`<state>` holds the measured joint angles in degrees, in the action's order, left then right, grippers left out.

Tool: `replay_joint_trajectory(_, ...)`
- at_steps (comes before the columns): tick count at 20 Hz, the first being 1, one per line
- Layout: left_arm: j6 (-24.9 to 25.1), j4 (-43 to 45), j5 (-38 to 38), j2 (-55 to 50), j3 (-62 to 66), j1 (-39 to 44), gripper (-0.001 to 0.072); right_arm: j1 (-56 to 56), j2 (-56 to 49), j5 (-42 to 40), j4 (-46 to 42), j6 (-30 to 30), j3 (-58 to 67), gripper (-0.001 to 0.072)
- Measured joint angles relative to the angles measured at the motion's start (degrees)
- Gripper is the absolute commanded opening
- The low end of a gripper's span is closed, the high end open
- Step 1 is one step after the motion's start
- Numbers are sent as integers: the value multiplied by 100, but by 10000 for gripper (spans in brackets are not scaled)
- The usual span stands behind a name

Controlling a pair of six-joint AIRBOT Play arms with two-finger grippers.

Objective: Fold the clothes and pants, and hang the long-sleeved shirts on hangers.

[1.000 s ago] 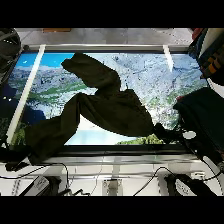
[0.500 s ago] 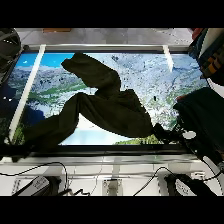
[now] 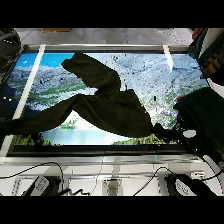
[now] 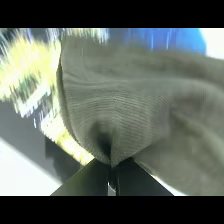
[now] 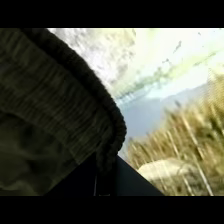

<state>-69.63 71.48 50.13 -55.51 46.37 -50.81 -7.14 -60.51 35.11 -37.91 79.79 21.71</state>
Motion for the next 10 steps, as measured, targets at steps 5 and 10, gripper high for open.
replay_joint_trajectory(5,-529,-17,-649,-452,826,544,11,-17,-4,-413,-820,214,1287,37)
replay_joint_trajectory(10,-807,-22,-417,-1670,2520,1464,12,-603,-164,-658,-1692,778,2900,37)
